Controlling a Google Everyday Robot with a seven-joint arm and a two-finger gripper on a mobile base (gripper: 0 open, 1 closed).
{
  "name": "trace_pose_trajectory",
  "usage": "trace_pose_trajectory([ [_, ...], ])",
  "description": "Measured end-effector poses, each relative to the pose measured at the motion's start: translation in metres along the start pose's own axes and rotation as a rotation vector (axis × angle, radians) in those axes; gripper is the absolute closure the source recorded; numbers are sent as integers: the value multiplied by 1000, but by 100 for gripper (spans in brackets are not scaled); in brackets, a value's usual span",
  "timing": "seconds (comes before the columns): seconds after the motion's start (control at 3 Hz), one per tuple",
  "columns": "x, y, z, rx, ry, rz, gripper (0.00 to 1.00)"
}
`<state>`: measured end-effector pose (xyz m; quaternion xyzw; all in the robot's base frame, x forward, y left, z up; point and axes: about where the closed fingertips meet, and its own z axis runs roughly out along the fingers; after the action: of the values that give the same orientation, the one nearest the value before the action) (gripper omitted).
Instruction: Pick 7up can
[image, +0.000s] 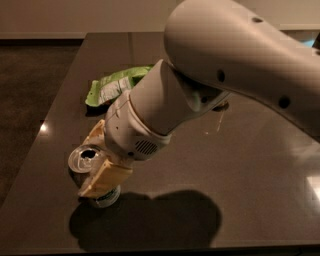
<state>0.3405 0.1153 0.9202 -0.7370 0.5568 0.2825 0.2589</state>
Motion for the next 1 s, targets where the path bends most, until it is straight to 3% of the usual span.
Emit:
trace_pose_trajectory([
  [0.33,0,-15,-31,30,-2,13,100],
  [1.0,-11,-38,-91,48,-21,12,100],
])
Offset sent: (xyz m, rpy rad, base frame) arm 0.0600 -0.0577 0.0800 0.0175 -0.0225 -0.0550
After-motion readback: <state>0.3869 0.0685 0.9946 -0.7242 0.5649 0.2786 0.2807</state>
